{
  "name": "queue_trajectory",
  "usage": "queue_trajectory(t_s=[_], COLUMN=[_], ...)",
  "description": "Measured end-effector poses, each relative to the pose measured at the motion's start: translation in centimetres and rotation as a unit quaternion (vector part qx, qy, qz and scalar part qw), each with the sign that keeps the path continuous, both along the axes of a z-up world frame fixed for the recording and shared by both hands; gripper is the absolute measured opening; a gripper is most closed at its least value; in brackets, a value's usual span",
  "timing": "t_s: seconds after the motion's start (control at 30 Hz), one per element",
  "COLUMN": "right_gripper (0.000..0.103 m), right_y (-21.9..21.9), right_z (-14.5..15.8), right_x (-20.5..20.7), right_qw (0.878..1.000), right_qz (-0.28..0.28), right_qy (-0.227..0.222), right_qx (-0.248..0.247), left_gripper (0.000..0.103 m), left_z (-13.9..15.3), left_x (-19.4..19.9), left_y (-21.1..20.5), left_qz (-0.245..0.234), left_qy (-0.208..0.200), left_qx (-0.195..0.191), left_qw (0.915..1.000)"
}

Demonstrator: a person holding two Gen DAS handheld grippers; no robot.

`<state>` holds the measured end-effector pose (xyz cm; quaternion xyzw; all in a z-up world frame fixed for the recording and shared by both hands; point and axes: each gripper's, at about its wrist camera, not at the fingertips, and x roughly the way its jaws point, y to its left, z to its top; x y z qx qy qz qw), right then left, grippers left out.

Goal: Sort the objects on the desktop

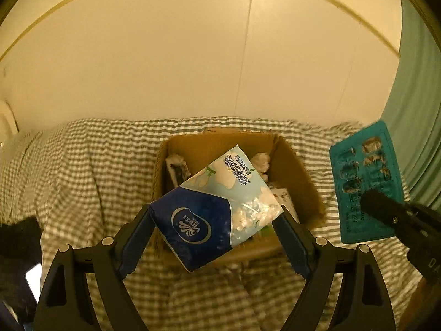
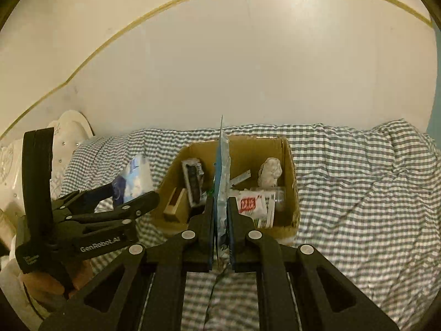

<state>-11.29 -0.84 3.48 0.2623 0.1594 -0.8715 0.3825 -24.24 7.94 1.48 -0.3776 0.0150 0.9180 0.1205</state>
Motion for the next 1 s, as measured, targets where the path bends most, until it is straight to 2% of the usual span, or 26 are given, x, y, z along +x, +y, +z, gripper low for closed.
queue_trajectory(t_s=[0.07,0.2,0.3,0.37,0.43,0.5,0.57,0.7,0.87,1.0], right_gripper=[0.007,0.008,0.008,0.01,0.024,0.062,0.064,0.064,0.065,0.077], right_y=[-1.0,-3.2,-4.3,-4.8,-4.8,-3.9,-2.8,-1.3,1.5,4.1], right_z=[-0.8,-3.3,-4.9,-5.8,-6.3,-6.5,-6.0,-3.3,0.3,3.3], right_x=[-2.3,-6.3,-9.0,-10.7,-11.9,-12.5,-12.7,-10.5,-6.0,-1.3], right_qw=[1.0,1.0,1.0,1.0,1.0,0.999,0.999,0.999,0.999,0.998], right_qz=[0.001,-0.004,0.001,0.001,-0.002,-0.009,-0.016,-0.02,-0.026,-0.029], right_qy=[-0.006,-0.007,-0.016,-0.027,-0.031,-0.028,-0.027,-0.006,0.023,0.047], right_qx=[0.003,0.023,0.015,0.005,0.0,-0.014,-0.034,-0.04,-0.039,-0.036], left_gripper=[0.087,0.089,0.093,0.099,0.101,0.103,0.103,0.103,0.103,0.103], left_z=[-1.6,-4.8,-7.4,-8.3,-8.7,-8.7,-8.1,-5.5,0.0,4.2], left_x=[-2.4,-6.0,-8.4,-9.4,-9.6,-9.6,-9.2,-6.5,-1.7,2.4], left_y=[1.2,2.0,2.2,1.8,1.5,1.6,1.8,2.2,1.4,0.5], left_qz=[-0.005,0.008,0.027,0.036,0.042,0.049,0.056,0.046,0.045,0.038], left_qy=[-0.001,-0.008,-0.019,-0.028,-0.024,-0.019,-0.015,0.0,0.034,0.054], left_qx=[-0.016,-0.022,-0.024,-0.015,-0.006,-0.013,-0.025,-0.017,-0.006,0.007], left_qw=[0.9999,0.9997,0.9992,0.9989,0.9988,0.9985,0.998,0.9988,0.9984,0.9978])
